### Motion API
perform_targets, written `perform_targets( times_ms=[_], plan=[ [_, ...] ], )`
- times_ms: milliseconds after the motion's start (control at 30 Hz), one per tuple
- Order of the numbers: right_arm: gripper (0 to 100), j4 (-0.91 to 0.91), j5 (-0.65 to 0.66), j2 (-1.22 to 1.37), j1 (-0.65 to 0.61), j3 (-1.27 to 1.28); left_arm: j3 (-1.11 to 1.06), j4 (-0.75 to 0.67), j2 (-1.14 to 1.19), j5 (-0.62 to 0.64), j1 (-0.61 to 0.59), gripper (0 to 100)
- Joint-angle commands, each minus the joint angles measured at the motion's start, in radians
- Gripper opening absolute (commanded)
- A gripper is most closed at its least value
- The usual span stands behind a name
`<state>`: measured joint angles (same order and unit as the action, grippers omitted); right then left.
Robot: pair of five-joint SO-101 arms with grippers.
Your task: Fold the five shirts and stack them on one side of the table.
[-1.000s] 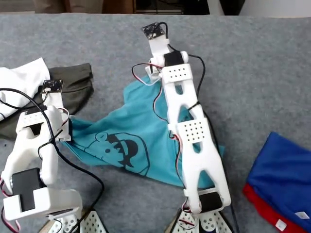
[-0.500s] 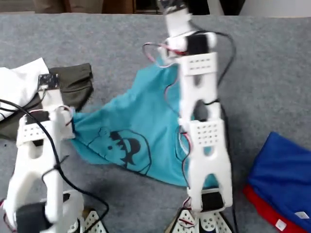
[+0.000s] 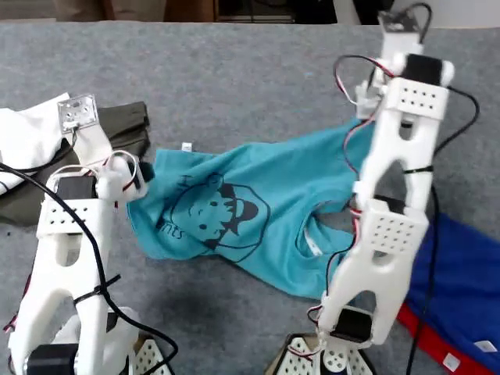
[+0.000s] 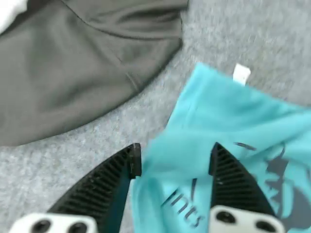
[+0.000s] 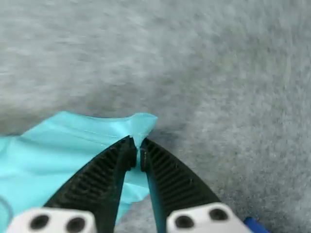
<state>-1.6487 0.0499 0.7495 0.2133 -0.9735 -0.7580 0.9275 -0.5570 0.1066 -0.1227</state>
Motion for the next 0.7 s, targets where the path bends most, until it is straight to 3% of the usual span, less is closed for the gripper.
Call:
perform_targets(
  times_ms=[0,100,233,467,667],
  plan=[
    [0.5,0.132,0.005,0.016,0.024,0.108,0.066,-0.092,0.004,0.081,0.015,25],
    [0.5,0.209,-0.003,0.087,0.024,0.137,0.132,-0.169,0.133,0.158,0.035,25],
    [0.5,0.284,0.003,0.165,0.031,0.119,0.4,-0.141,0.43,0.25,0.034,25],
    [0.5,0.311,0.002,0.266,0.025,0.038,1.051,0.221,0.989,0.27,0.109,24],
    [0.5,0.285,0.002,0.308,0.024,-0.035,1.516,0.497,1.325,0.269,0.117,19]
  ],
)
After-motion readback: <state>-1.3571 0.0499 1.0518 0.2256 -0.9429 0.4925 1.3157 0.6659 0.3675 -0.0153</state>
